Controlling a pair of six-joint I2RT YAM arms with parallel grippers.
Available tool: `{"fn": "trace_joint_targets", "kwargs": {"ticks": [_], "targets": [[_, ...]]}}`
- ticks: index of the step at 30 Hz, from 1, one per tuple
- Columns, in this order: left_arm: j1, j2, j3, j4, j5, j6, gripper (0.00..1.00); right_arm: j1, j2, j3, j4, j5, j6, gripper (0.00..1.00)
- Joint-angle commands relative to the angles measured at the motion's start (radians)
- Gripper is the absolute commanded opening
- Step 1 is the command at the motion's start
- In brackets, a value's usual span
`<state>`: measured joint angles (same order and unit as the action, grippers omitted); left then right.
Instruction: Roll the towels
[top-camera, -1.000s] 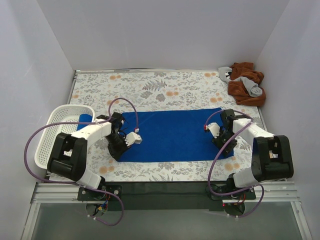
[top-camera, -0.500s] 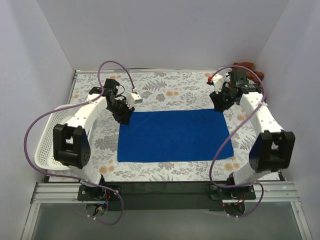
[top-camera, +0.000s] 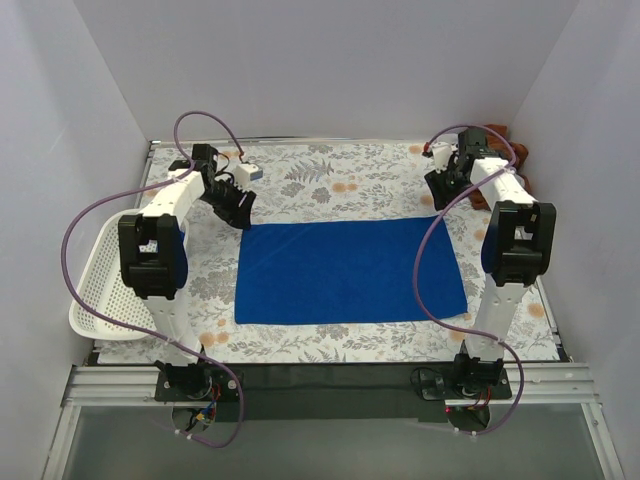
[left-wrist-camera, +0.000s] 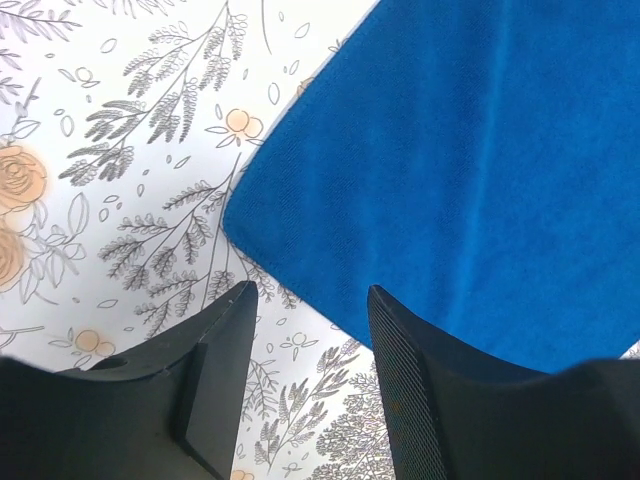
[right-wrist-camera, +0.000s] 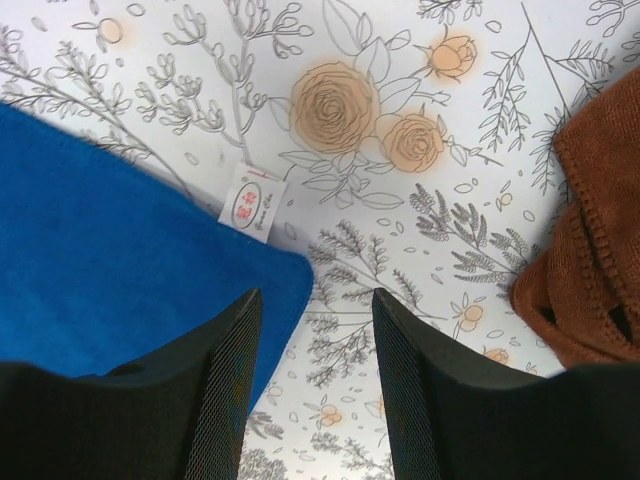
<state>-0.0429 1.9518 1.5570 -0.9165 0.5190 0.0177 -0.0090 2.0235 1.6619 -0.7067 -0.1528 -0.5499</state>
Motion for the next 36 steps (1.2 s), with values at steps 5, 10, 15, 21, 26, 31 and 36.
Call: {"fn": "trace_joint_targets", "kwargs": {"ticks": [5, 10, 15, 21, 26, 31, 36], "targets": [[0.015, -0.007, 0.028, -0.002, 0.006, -0.004, 0.48, -0.019, 0.087, 0.05, 0.015, -0.051, -0.015, 0.45], [0.017, 0.004, 0.026, -0.01, 0.0, 0.005, 0.52, -0.02, 0.127, 0.042, 0.015, -0.047, -0.021, 0.42], [0.021, 0.033, 0.052, 0.005, -0.028, -0.012, 0.52, -0.022, 0.152, 0.042, 0.016, -0.06, -0.024, 0.22], [0.023, 0.12, 0.121, 0.008, -0.066, -0.048, 0.48, -0.022, 0.124, 0.022, 0.012, -0.071, -0.022, 0.01], [0.023, 0.166, 0.164, 0.036, -0.094, -0.076, 0.32, -0.026, 0.096, 0.019, 0.004, -0.074, -0.025, 0.01], [0.023, 0.194, 0.167, 0.045, -0.093, -0.062, 0.28, -0.025, 0.101, 0.029, -0.007, -0.076, -0.022, 0.01], [0.021, 0.21, 0.156, 0.044, -0.074, -0.058, 0.29, -0.025, 0.109, 0.041, -0.02, -0.07, -0.019, 0.01]]}}
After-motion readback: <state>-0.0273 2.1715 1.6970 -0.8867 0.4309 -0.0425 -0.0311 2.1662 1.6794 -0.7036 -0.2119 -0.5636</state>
